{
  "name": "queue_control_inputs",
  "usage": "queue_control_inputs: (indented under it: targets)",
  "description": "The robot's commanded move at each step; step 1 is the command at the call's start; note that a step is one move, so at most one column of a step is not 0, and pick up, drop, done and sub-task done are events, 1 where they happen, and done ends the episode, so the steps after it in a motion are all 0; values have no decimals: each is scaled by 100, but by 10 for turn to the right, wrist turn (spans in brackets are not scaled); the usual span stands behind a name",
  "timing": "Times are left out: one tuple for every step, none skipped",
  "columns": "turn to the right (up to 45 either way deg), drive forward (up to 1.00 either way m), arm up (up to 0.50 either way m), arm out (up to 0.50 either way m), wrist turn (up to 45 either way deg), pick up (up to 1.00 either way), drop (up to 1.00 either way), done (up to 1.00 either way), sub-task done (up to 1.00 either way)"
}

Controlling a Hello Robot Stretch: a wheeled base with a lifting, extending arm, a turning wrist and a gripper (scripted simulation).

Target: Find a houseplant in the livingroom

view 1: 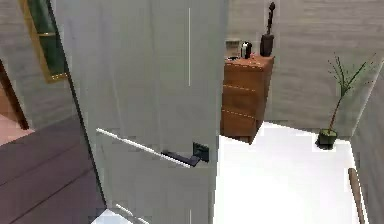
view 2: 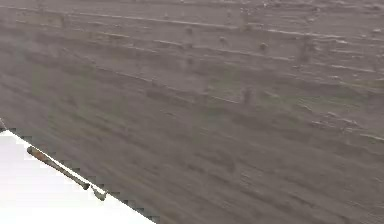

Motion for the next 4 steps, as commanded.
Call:
queue_control_inputs:
  targets:
    - [-450,0,0,0,0,0,0,0,0]
    - [-60,0,0,0,0,0,0,0,0]
    - [0,100,0,0,0,0,0,0,0]
    - [-120,0,0,0,0,0,0,0,0]
